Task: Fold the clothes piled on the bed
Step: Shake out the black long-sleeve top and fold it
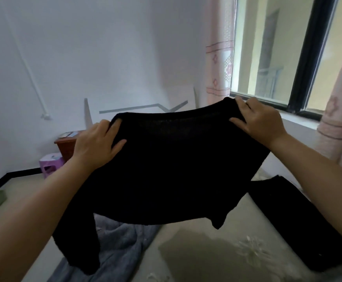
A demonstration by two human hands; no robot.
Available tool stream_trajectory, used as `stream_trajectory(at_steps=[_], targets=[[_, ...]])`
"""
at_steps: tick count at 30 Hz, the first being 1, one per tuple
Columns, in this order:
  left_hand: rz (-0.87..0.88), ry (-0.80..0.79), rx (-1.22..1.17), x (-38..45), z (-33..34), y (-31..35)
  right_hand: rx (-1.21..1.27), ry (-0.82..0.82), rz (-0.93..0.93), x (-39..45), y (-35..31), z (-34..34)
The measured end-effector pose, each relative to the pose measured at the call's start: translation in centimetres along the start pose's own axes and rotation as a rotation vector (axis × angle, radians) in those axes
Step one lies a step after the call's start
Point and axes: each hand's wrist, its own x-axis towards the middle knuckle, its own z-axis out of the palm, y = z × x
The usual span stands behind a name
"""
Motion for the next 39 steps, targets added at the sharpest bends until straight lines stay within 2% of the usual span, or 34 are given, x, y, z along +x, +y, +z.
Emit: stream_trajectory(at_steps=[5,9,11,14,15,16,17,19,20,21,23,25,28,35,39], targets=[[0.040,0.038,0.097,-0.1,-1.6,0.3,-0.108,-0.071,-0.152,0.4,1.6,-2.2],[0.040,-0.010,0.127,0.8,-1.2,-0.2,-0.077,-0.119,-0.220,-0.6,2.3,-1.4],[0.031,-0.147,0.074,0.4,-0.6,1.4,-0.085,-0.138,-0.201,-2.7,1.7,-0.4],[0.104,-0.725,0.016,-1.5,-0.6,6.4,-0.083,-0.314,-0.257,-5.5,-1.3,0.6],[0.069,-0.796,0.042,-1.9,-0.8,6.8,-0.071,-0.394,-0.237,-6.0,-2.1,0.8],[0.035,-0.801,0.120,-1.7,-1.3,6.5,-0.050,-0.395,-0.231,-5.9,-2.4,0.9],[0.035,-0.693,0.198,-0.9,-2.2,5.6,-0.048,-0.315,-0.209,-5.0,-2.3,0.4],[0.015,-0.340,0.280,1.2,-4.5,3.0,-0.032,-0.140,-0.072,-2.8,-1.5,-1.1],[-0.010,-0.140,0.304,1.7,-5.3,1.8,-0.038,-0.099,0.005,-2.2,-1.0,-1.6],[-0.035,-0.020,0.297,2.0,-5.7,1.0,-0.055,-0.066,0.051,-1.8,-0.7,-2.0],[-0.005,-0.079,0.207,1.4,-5.2,1.5,-0.050,-0.013,-0.009,-2.5,-1.2,-1.5],[0.076,-0.177,0.189,-0.5,-3.7,2.8,-0.015,-0.064,-0.067,-3.6,-2.4,-1.0],[0.054,-0.299,0.187,-2.9,-2.3,3.5,-0.005,-0.101,-0.141,-4.3,-3.2,-1.2],[0.026,-0.120,0.166,-3.9,-4.0,3.1,-0.026,-0.163,-0.212,-5.6,-0.6,-4.2],[0.088,0.010,0.211,-2.3,-6.3,1.9,-0.003,-0.171,-0.244,-5.1,0.3,-5.6]])
